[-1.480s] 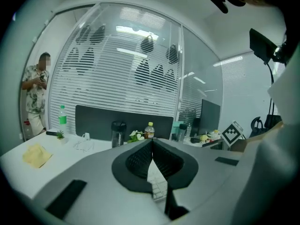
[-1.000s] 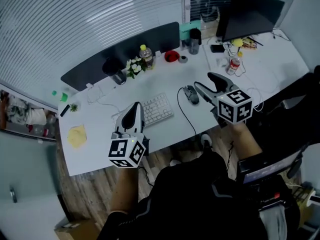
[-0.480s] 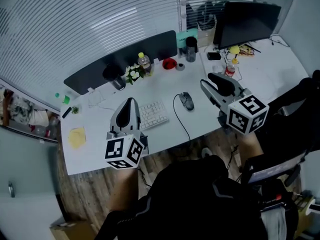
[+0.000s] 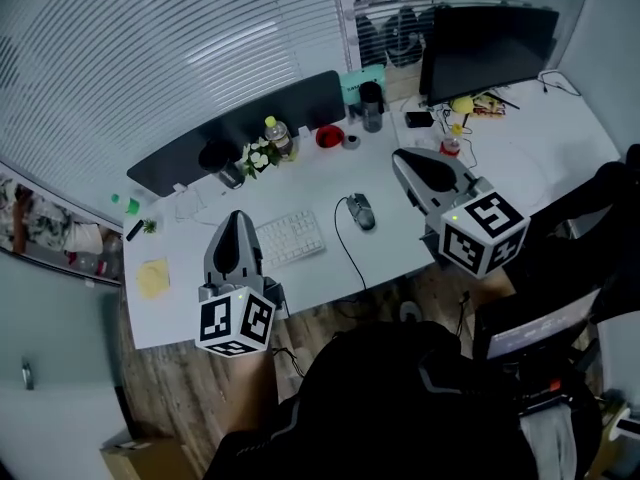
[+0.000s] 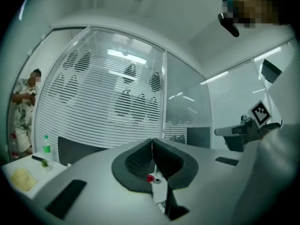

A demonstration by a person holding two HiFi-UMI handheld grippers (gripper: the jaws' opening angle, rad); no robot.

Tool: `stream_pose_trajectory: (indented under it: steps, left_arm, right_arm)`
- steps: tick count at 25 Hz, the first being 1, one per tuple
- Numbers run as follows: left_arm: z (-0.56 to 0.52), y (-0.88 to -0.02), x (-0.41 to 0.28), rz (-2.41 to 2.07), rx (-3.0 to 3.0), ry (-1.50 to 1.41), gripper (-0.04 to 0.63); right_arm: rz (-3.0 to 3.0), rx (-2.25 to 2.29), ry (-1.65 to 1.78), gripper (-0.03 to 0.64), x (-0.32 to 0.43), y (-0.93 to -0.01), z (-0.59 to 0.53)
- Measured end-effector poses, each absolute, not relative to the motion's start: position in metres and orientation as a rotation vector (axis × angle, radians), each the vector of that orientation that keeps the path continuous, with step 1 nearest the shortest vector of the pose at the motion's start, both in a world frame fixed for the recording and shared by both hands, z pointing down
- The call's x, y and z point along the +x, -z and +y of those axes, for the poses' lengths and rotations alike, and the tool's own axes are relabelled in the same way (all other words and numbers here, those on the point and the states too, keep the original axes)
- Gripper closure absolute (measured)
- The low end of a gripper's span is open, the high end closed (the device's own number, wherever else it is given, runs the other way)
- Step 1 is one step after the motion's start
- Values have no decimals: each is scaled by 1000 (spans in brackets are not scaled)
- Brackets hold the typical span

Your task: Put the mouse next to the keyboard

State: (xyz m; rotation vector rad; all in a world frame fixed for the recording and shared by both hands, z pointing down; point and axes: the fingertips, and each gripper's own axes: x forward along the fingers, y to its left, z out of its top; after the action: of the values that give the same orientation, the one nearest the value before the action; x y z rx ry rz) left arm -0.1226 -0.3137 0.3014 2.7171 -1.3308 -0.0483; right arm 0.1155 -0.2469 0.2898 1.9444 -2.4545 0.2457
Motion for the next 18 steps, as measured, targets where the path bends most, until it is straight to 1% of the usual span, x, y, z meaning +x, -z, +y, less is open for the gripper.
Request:
stream_pose_trajectory:
  steps: [10,18]
  left_arm:
    - [-302,-301,-115,-1373,2740,-44,566]
    - [-301,-305,-112,-1334,2718,-38,566]
  right_arm:
    - [-2468,1882,-250,618,114,-296,-249]
    - [-2474,1879,-239,618,112,-295,-251]
